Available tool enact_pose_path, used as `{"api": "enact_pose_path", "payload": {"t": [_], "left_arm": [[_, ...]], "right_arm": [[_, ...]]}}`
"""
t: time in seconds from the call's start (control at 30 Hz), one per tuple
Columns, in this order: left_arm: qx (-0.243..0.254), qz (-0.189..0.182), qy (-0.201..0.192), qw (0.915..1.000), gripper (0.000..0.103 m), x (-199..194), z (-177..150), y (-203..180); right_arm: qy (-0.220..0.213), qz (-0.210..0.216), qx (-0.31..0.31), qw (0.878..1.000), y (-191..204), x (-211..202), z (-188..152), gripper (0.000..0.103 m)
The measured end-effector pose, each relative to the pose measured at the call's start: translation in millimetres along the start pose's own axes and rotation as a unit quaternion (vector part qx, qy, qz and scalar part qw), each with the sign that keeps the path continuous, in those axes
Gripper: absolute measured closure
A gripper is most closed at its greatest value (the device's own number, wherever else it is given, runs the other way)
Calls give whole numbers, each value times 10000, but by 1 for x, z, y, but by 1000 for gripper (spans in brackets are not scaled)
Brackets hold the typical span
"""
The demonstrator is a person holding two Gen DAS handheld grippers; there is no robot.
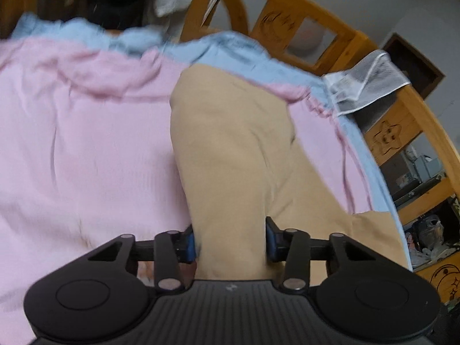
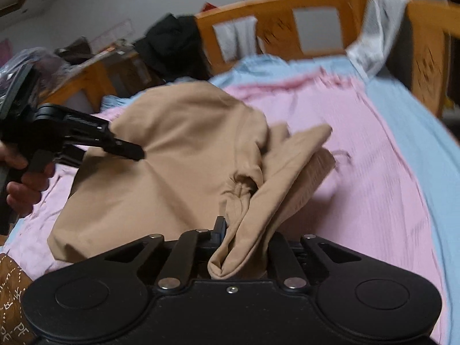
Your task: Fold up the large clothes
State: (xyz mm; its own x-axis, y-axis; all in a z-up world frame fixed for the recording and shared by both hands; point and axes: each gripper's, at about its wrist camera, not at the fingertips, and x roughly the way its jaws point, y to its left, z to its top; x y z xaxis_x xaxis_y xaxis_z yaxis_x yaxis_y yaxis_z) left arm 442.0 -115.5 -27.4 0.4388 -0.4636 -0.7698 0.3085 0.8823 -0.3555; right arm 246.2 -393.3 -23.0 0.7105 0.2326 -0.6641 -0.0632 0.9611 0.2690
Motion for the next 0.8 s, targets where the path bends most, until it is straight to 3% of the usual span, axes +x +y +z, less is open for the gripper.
{"api": "enact_pose_path", "payload": {"t": [0.23, 0.43, 0.53, 0.7, 0.8], "left_arm": [[677, 140, -620, 9957, 59, -49, 27, 5], [855, 408, -898, 9914, 58, -78, 42, 49], [604, 491, -783, 9939, 57, -69, 39, 85], [-273, 831, -413, 9953, 51, -32, 21, 132], [-717, 631, -437, 9945, 49, -29, 15, 153]], "right_arm": [[-474, 184, -392, 9979, 45, 5, 17, 94], [-683, 509, -673, 9941, 102, 27, 26, 94], [-546, 558, -772, 9940, 127, 50, 28, 94], [-136, 479, -785, 9957, 149, 91, 12, 93], [-213, 446, -736, 9961, 149, 95, 4, 93]]}}
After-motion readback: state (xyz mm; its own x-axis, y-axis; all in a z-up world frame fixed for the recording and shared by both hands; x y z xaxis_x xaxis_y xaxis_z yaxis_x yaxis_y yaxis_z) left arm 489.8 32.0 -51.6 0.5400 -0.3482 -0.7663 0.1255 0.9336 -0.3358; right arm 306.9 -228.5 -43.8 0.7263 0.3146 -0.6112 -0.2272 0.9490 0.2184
